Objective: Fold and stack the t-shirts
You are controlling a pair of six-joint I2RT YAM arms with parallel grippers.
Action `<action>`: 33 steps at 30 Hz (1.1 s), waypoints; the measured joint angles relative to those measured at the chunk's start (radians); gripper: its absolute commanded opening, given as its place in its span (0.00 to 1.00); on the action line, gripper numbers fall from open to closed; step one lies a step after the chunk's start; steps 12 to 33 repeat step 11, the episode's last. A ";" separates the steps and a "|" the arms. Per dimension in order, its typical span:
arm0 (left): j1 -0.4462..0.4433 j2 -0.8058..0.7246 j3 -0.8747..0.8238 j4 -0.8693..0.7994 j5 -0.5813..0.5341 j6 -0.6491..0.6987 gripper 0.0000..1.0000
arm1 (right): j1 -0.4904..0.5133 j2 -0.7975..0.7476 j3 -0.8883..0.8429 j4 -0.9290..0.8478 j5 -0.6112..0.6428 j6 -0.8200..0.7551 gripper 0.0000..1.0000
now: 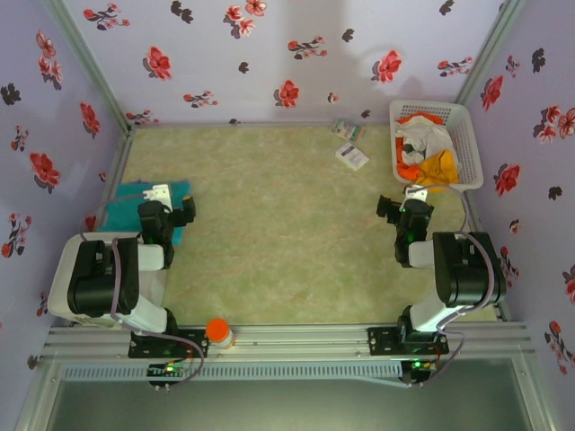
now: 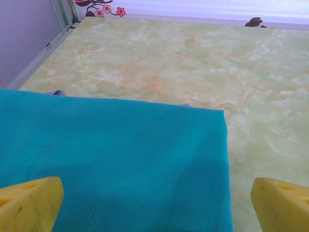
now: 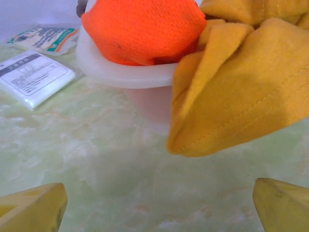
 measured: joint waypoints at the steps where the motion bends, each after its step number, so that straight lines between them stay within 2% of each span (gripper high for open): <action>1: 0.000 0.000 0.000 0.000 0.000 0.000 1.00 | 0.000 0.000 0.000 0.000 -0.002 0.000 0.99; 33: 0.000 0.000 0.000 0.000 0.000 0.000 1.00 | 0.000 0.000 0.010 -0.015 -0.007 0.000 0.99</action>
